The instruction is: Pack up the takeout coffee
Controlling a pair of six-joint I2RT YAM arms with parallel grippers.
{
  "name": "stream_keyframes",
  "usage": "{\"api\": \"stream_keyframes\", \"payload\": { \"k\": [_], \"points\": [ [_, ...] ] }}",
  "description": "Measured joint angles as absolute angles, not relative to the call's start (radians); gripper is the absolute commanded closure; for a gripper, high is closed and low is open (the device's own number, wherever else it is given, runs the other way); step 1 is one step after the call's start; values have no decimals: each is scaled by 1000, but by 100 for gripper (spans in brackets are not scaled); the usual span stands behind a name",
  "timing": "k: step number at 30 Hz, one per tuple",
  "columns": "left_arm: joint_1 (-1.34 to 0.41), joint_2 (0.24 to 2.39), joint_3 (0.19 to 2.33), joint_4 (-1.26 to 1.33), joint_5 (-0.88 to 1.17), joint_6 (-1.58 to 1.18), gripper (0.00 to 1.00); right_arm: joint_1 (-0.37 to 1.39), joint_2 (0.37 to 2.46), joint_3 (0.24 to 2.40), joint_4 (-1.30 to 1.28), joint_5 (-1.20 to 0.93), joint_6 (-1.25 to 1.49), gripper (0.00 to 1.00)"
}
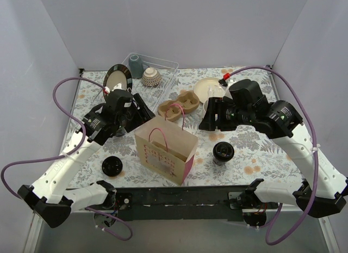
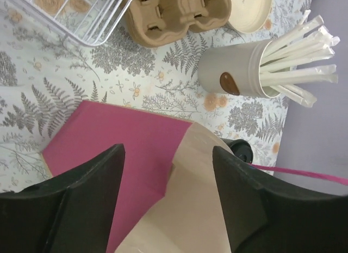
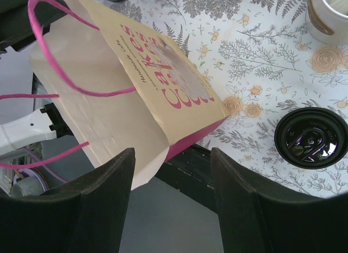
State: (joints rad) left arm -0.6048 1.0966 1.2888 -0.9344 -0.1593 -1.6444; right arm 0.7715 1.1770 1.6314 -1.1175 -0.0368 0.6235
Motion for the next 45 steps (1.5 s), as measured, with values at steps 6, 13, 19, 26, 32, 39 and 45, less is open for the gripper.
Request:
{"api": "stream_keyframes", "payload": {
  "k": [6, 13, 19, 26, 32, 39, 45],
  "points": [
    [-605, 1153, 1405, -975, -119, -1407, 34, 772, 1181, 1621, -1139, -27, 620, 34],
    [-605, 1206, 1471, -1086, -110, -1202, 39, 772, 1177, 1590, -1176, 56, 618, 20],
    [-605, 1207, 1467, -1123, -71, -1080, 39, 772, 1162, 1536, -1202, 117, 599, 1],
    [-605, 1298, 1497, -1121, -39, -1023, 50, 744, 1163, 1532, -1224, 134, 598, 3],
    [-605, 1371, 1502, -1088, 6, -1015, 92, 669, 1160, 1462, -1232, 168, 601, 24],
    [-604, 1369, 1509, -1103, 36, -1014, 100, 496, 1176, 1306, -1219, 185, 544, 28],
    [-598, 1404, 1557, -1163, 35, -1106, 100, 484, 1189, 1233, -1154, 144, 516, 23]
  ]
}}
